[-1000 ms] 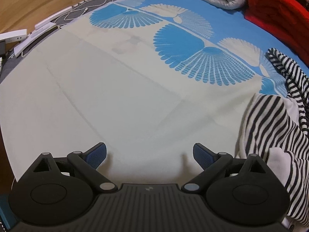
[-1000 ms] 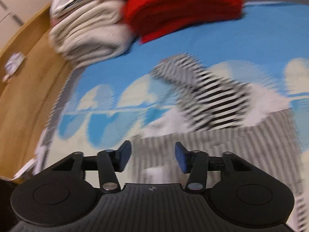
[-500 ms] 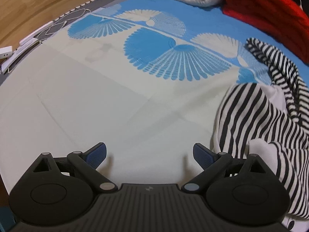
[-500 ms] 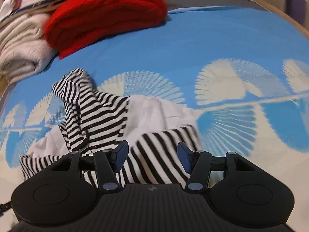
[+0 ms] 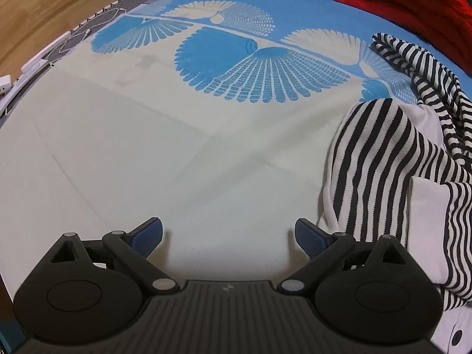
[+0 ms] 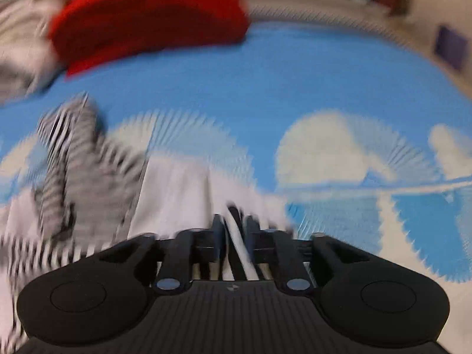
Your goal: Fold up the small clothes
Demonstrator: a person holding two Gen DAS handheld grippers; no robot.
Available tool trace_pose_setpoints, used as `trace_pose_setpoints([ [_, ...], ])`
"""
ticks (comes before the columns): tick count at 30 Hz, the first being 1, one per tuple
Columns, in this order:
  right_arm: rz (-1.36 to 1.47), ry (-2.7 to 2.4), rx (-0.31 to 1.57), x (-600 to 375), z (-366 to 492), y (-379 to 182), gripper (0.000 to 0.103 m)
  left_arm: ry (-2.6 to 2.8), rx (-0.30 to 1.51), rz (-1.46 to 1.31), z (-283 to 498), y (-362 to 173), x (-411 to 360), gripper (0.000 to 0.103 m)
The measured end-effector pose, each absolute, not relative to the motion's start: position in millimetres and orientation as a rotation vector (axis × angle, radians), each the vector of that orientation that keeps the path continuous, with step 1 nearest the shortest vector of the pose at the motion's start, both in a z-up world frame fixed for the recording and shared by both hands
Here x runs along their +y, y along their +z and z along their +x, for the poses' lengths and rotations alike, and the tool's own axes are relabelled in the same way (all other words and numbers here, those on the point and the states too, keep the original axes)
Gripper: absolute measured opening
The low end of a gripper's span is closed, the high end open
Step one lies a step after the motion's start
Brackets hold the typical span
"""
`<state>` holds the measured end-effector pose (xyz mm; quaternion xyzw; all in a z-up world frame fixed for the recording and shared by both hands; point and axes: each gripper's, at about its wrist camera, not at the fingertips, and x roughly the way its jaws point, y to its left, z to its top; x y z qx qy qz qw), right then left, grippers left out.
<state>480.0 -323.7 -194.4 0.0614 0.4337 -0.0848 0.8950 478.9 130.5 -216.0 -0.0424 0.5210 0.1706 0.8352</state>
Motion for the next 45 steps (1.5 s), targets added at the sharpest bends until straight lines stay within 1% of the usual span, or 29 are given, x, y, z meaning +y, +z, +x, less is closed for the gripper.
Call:
trace_pose_setpoints([
  [1,0.124,-0.168,0.886,-322,474,-193,0.039,0.36,1.103,-0.093,479,-216,130,0.098],
  [3,0.126,-0.168,0.833,-313,458,-182,0.047,0.358,1.099,-0.095,479,-214,130,0.098],
  [5,0.119,-0.102,0.78,-294,440,-167,0.051,0.352,1.092,-0.091,478,-213,128,0.098],
  [8,0.104,0.105,0.751,-249,415,-160,0.051,0.352,1.087,-0.081,477,-212,126,0.098],
  [9,0.094,0.161,0.759,-233,411,-163,0.049,0.354,1.086,-0.081,476,-212,125,0.098],
  [14,0.03,0.334,0.825,-149,414,-202,0.048,0.358,1.075,-0.08,474,-210,126,0.098],
  [15,0.011,0.353,0.859,-133,415,-213,0.047,0.361,1.075,-0.08,474,-210,127,0.098],
  [16,-0.02,0.377,0.923,-114,419,-226,0.044,0.364,1.077,-0.084,475,-211,129,0.098],
  [17,-0.053,0.388,0.957,-99,418,-237,0.045,0.364,1.082,-0.093,476,-211,130,0.098],
  [18,-0.089,0.388,0.917,-89,412,-236,0.045,0.362,1.087,-0.101,476,-211,131,0.098],
  [19,-0.084,0.434,0.906,-85,408,-231,0.042,0.359,1.09,-0.107,476,-211,133,0.098],
  [20,-0.021,0.498,0.905,-89,408,-224,0.04,0.356,1.09,-0.109,476,-211,133,0.098],
  [22,0.091,0.508,0.851,-115,408,-203,0.04,0.357,1.085,-0.102,476,-210,134,0.098],
  [24,0.084,0.365,0.736,-155,408,-179,0.04,0.366,1.084,-0.1,476,-211,135,0.098],
  [26,0.117,0.159,0.638,-218,416,-161,0.04,0.37,1.086,-0.108,477,-211,134,0.098],
  [28,0.128,-0.06,0.609,-277,427,-158,0.042,0.371,1.087,-0.102,478,-212,131,0.098],
  [30,0.168,-0.211,0.639,-330,436,-163,0.042,0.367,1.087,-0.079,479,-214,124,0.098],
  [33,0.334,-0.233,0.765,-377,446,-189,0.043,0.349,1.092,-0.057,480,-216,113,0.098],
  [35,0.447,-0.179,0.794,-386,446,-205,0.045,0.337,1.091,-0.046,481,-217,108,0.098],
  [36,0.458,-0.158,0.786,-381,445,-211,0.051,0.336,1.09,-0.034,481,-218,106,0.098],
  [37,0.438,-0.151,0.783,-373,446,-216,0.054,0.336,1.091,-0.018,482,-220,104,0.098],
  [38,0.404,-0.16,0.787,-365,446,-221,0.053,0.336,1.095,-0.006,482,-222,103,0.098],
  [39,0.379,-0.159,0.801,-358,449,-226,0.047,0.336,1.098,0.0,482,-223,102,0.098],
  [40,0.364,-0.14,0.824,-352,454,-232,0.009,0.336,1.102,0.002,482,-224,102,0.098],
  [41,0.34,-0.11,0.838,-346,457,-235,0.005,0.336,1.105,0.001,482,-225,103,0.098],
  [43,0.278,-0.075,0.803,-338,454,-227,0.004,0.338,1.109,-0.005,482,-225,106,0.098],
  [45,0.275,-0.097,0.743,-346,447,-214,0.003,0.34,1.103,-0.008,482,-224,109,0.098],
])
